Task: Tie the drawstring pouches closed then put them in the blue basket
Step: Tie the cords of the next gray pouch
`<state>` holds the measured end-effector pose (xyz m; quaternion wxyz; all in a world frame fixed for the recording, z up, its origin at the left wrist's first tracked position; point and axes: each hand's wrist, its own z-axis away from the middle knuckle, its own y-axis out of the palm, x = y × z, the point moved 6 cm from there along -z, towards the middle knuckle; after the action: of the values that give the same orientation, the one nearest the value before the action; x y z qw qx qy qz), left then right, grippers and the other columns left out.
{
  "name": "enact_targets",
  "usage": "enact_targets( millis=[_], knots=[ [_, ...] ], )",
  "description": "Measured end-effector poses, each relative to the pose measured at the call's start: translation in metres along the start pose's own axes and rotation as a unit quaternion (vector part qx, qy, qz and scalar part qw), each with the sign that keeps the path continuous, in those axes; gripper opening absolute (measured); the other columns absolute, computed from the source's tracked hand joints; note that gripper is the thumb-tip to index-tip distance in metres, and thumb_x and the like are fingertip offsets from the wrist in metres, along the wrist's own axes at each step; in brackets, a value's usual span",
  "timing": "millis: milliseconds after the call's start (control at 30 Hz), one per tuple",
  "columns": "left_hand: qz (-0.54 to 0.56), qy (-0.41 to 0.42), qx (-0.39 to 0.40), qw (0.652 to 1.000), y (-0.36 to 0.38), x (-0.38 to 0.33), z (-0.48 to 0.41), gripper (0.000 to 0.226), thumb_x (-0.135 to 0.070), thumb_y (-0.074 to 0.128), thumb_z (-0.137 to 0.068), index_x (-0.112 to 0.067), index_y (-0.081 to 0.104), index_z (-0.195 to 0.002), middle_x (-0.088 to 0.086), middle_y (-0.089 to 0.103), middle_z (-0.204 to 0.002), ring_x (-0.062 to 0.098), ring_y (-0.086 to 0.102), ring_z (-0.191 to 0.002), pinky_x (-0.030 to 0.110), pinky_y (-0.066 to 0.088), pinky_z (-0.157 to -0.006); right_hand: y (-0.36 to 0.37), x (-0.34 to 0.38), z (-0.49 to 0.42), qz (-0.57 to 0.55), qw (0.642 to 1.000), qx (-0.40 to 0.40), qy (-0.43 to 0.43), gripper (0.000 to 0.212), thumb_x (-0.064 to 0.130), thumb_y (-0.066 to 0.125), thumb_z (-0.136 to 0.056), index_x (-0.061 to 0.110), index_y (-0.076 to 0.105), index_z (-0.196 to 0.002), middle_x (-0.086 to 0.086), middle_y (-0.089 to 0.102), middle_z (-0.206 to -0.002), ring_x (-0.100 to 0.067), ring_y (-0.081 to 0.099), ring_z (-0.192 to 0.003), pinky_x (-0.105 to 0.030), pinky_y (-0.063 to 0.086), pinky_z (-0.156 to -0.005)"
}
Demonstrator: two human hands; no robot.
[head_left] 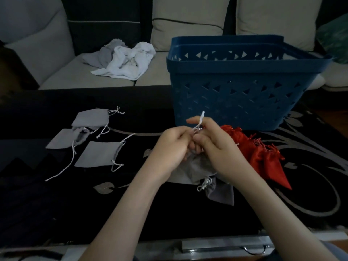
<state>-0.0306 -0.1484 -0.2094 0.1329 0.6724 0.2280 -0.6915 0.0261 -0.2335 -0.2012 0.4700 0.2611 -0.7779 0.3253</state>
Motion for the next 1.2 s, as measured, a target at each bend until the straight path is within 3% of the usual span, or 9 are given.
enact_targets(
  millis=[133, 233, 333, 433, 600, 800, 900, 1033, 1200],
  knots=[
    [0.000, 0.002, 0.032, 0.999, 0.004, -0.003, 0.000, 0.029, -0.001, 0.040, -0.092, -0.012, 0.062, -0.077, 0.002, 0.054, -0.060, 0.007, 0.047, -0.053, 0.019, 0.034, -0.049, -0.002, -0.005, -0.001, 0.102, 0.995, -0.013, 0.002, 0.037, 0.005, 0.046, -0.096, 0.028, 0.053, -0.123, 0.005, 0.058, -0.067, 0.000, 0.054, -0.063, -0.013, 0.041, -0.065],
    [0.012, -0.009, 0.069, 0.998, 0.004, -0.002, 0.000, 0.020, -0.018, 0.051, -0.076, -0.005, 0.065, -0.080, 0.007, 0.058, -0.068, 0.017, 0.051, -0.063, 0.027, 0.038, -0.059, -0.004, -0.006, -0.001, 0.145, 0.989, -0.012, 0.014, 0.041, 0.006, 0.047, -0.096, 0.027, 0.048, -0.130, 0.010, 0.057, -0.066, 0.002, 0.056, -0.064, -0.011, 0.039, -0.062],
    [-0.081, 0.020, 0.024, 0.996, 0.001, 0.000, 0.001, 0.033, -0.041, 0.056, -0.086, -0.015, 0.068, -0.072, 0.007, 0.066, -0.070, 0.017, 0.061, -0.070, 0.038, 0.047, -0.072, -0.001, -0.007, -0.001, 0.186, 0.982, 0.003, 0.029, 0.047, 0.003, 0.044, -0.094, 0.026, 0.043, -0.135, -0.001, 0.065, -0.084, -0.007, 0.058, -0.074, -0.018, 0.040, -0.065],
    [-0.138, 0.032, -0.045, 0.989, -0.004, -0.001, 0.000, 0.044, -0.038, 0.049, -0.096, -0.019, 0.057, -0.057, -0.008, 0.054, -0.050, 0.007, 0.050, -0.055, 0.030, 0.038, -0.060, 0.002, -0.005, -0.001, 0.211, 0.977, 0.012, 0.021, 0.039, 0.007, 0.047, -0.096, 0.021, 0.047, -0.132, -0.005, 0.067, -0.100, -0.013, 0.058, -0.090, -0.013, 0.036, -0.069],
    [-0.042, -0.012, -0.067, 0.997, -0.009, 0.003, -0.004, 0.048, -0.029, 0.044, -0.099, -0.022, 0.058, -0.054, -0.010, 0.054, -0.050, 0.008, 0.053, -0.055, 0.026, 0.040, -0.063, 0.001, 0.000, -0.002, 0.127, 0.991, -0.028, 0.023, 0.017, 0.012, 0.050, -0.096, 0.014, 0.057, -0.112, 0.016, 0.063, -0.082, 0.014, 0.057, -0.078, -0.004, 0.040, -0.068],
    [-0.005, -0.060, -0.042, 0.997, -0.006, 0.007, -0.004, 0.038, -0.028, 0.042, -0.100, -0.013, 0.060, -0.069, -0.009, 0.051, -0.050, 0.002, 0.045, -0.044, 0.020, 0.035, -0.049, -0.009, 0.001, 0.001, 0.126, 0.986, -0.109, 0.015, 0.006, 0.014, 0.052, -0.096, 0.013, 0.055, -0.090, 0.008, 0.064, -0.066, -0.002, 0.059, -0.063, -0.013, 0.043, -0.059],
    [-0.018, -0.066, -0.050, 0.996, -0.012, 0.008, -0.004, 0.040, -0.029, 0.046, -0.098, -0.015, 0.054, -0.062, -0.009, 0.048, -0.049, 0.003, 0.043, -0.044, 0.023, 0.032, -0.049, -0.014, -0.001, 0.000, 0.088, 0.986, -0.143, 0.025, 0.010, 0.018, 0.052, -0.096, 0.020, 0.054, -0.086, 0.010, 0.059, -0.064, -0.007, 0.054, -0.057, -0.032, 0.046, -0.064],
    [0.026, -0.048, -0.038, 0.998, -0.013, 0.001, -0.001, 0.038, -0.023, 0.049, -0.098, -0.013, 0.053, -0.062, -0.011, 0.048, -0.046, 0.000, 0.043, -0.040, 0.016, 0.034, -0.044, -0.008, 0.001, 0.000, -0.034, 0.995, -0.094, 0.028, 0.015, 0.018, 0.057, -0.094, 0.026, 0.048, -0.102, -0.009, 0.061, -0.070, -0.032, 0.058, -0.067, -0.048, 0.049, -0.072],
    [0.157, -0.041, -0.046, 0.986, -0.024, -0.003, -0.005, 0.026, -0.016, 0.052, -0.095, -0.008, 0.064, -0.072, -0.009, 0.054, -0.049, 0.001, 0.036, -0.043, 0.012, 0.026, -0.041, -0.005, -0.004, -0.002, -0.115, 0.991, -0.040, 0.057, 0.045, -0.002, 0.057, -0.089, 0.018, 0.035, -0.123, -0.001, 0.059, -0.069, -0.018, 0.053, -0.069, -0.024, 0.045, -0.068]
  ],
)
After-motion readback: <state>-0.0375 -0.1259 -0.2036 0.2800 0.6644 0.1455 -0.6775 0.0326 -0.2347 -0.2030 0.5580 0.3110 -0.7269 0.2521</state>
